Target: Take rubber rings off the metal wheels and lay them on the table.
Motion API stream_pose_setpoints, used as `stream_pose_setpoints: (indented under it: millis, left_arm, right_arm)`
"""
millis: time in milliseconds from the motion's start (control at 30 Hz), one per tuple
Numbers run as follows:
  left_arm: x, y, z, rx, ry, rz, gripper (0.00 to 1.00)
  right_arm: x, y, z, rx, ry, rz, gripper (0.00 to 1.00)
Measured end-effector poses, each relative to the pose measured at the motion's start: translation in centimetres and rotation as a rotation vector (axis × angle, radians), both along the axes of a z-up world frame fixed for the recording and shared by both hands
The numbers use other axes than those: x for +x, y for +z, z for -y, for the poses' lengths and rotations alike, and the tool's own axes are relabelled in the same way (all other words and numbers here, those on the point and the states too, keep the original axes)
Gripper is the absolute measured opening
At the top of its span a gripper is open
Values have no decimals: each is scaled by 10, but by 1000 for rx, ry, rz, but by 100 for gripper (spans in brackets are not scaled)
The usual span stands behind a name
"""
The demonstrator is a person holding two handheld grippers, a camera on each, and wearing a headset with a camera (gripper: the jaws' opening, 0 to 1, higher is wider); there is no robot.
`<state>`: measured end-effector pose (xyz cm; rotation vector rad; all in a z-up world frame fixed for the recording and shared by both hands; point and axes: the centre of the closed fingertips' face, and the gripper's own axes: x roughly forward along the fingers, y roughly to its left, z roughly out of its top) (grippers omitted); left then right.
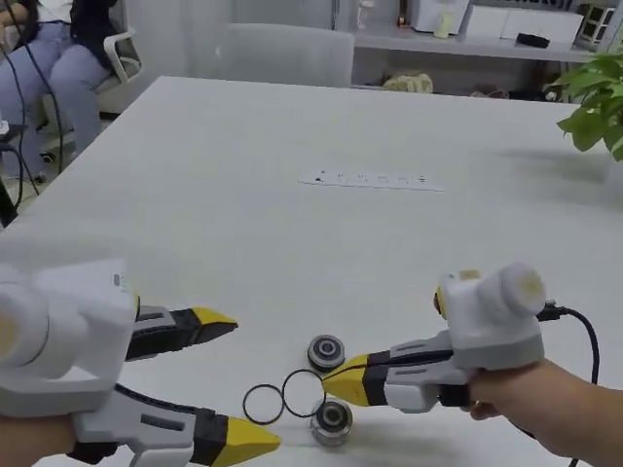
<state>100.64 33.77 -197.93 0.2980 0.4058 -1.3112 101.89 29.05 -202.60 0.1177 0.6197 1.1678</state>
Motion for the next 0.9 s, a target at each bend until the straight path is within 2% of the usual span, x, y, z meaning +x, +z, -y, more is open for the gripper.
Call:
stream_pose_setpoints:
  millis: [200,533,733,900]
  left_arm:
    - [5,2,-7,0,21,19,73]
    - [13,6,-23,-3,68,28,74]
    - [14,5,-28,0,82,26,74]
    - [15,5,-31,5,87,28,74]
  right_arm:
    - [2,-3,-10,-2,9,-5,0]
    - [6,-10,-25,-11,23,-6,0]
    - [7,-20,-31,-29,24,-15,0]
    - [8,-22,-34,-32,23,-16,0]
